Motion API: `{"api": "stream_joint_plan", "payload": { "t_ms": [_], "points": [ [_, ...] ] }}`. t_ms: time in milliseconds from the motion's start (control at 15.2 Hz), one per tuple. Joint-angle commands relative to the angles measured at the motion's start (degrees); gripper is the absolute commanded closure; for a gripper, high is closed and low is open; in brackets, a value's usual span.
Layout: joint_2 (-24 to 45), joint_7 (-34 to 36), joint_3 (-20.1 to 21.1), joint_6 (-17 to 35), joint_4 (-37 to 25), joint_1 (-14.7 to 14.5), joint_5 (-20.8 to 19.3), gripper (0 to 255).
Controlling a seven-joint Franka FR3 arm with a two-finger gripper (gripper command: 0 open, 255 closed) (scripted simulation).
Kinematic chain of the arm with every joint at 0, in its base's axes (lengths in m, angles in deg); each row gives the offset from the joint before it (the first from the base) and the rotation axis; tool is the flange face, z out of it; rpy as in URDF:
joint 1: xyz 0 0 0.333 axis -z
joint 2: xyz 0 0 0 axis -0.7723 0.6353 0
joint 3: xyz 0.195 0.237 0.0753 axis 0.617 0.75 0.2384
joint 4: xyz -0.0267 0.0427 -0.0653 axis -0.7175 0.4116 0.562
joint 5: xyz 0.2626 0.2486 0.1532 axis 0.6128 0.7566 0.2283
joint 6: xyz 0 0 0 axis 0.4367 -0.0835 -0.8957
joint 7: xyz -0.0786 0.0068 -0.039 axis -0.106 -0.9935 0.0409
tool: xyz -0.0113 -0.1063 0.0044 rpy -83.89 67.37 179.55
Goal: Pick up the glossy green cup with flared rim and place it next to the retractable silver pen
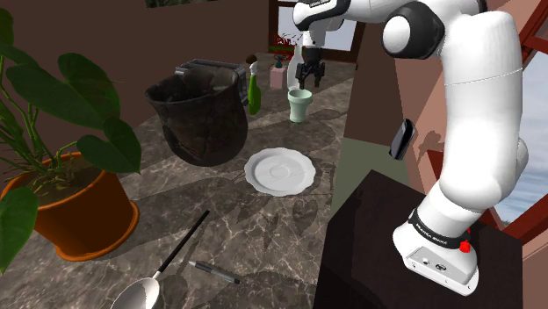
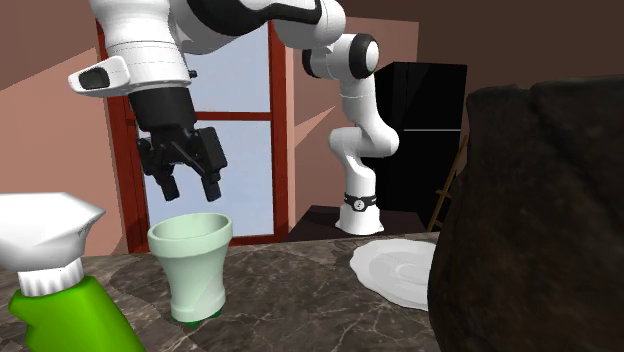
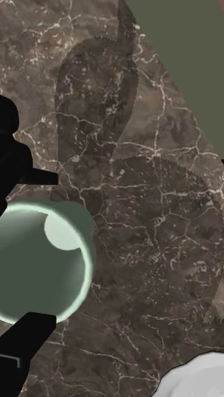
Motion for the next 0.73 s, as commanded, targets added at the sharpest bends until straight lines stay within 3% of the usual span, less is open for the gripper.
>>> {"api": "stream_joint_plan", "payload": {
  "t_ms": [0,132,660],
  "points": [
    [5.8,-0.7,0.3,-2.7,-8.3,1.9,1.0,0],
    [13.1,-0.7,0.8,-6.6,-19.4,4.4,1.9,0],
    [11.4,-1.3,0.8,0.3,-10.7,3.0,1.9,0]
  ]
}}
